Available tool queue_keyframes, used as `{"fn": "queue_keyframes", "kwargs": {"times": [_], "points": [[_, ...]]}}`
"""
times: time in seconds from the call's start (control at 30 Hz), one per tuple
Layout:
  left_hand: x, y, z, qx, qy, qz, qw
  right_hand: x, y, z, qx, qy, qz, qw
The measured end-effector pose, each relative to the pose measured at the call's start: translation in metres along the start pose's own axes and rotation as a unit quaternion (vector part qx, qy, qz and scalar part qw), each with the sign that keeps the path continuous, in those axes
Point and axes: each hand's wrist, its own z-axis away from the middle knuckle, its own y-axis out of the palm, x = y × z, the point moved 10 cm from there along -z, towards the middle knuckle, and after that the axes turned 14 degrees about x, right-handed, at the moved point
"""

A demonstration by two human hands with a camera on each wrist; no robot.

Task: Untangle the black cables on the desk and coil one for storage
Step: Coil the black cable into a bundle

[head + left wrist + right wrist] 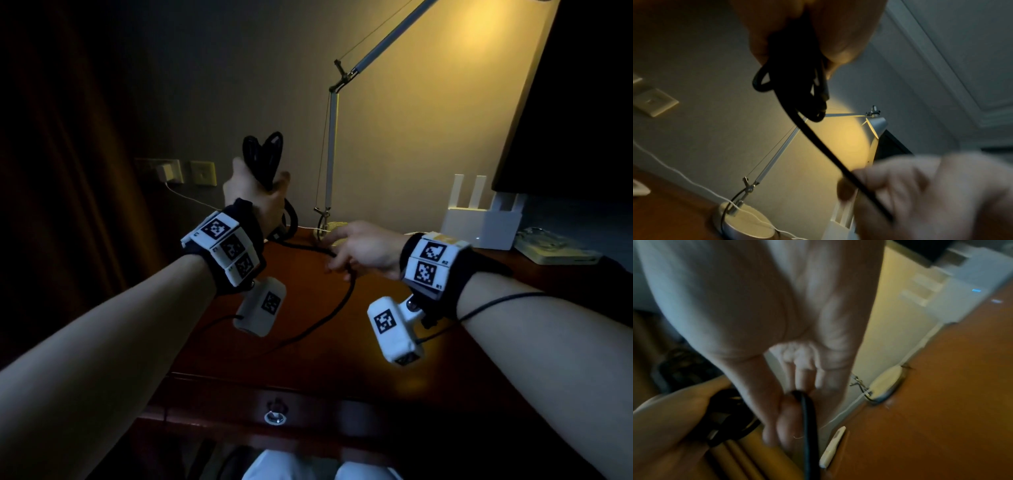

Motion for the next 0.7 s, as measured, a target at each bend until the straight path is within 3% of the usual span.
{"fn": "queue_keyframes", "kwargs": {"times": [0.1, 0.23, 0.33, 0.4, 0.5, 0.6, 0.7], "points": [[0.000, -0.009, 0.001, -0.029, -0.002, 0.010, 1.000, -0.017, 0.007, 0.003, 0.053, 0.046, -0.045, 0.997], [0.000, -0.011, 0.003, -0.047, 0.003, 0.008, 0.999, -0.025, 0.014, 0.003, 0.102, 0.040, -0.088, 0.990], [0.004, -0.008, 0.002, -0.039, 0.004, -0.008, 0.999, -0.010, 0.008, 0.003, 0.071, -0.024, -0.066, 0.995], [0.008, -0.002, 0.001, -0.022, -0.001, -0.039, 0.999, 0.009, 0.000, 0.006, 0.026, -0.069, 0.028, 0.997], [0.012, 0.019, -0.002, 0.050, -0.004, -0.112, 0.992, 0.040, 0.000, 0.012, -0.014, -0.118, 0.183, 0.976], [0.014, 0.047, -0.006, 0.150, 0.009, -0.189, 0.970, 0.063, 0.001, 0.025, -0.051, -0.159, 0.251, 0.953], [0.023, 0.063, -0.005, 0.226, -0.024, -0.125, 0.966, 0.084, -0.008, 0.041, -0.130, -0.212, 0.281, 0.927]]}}
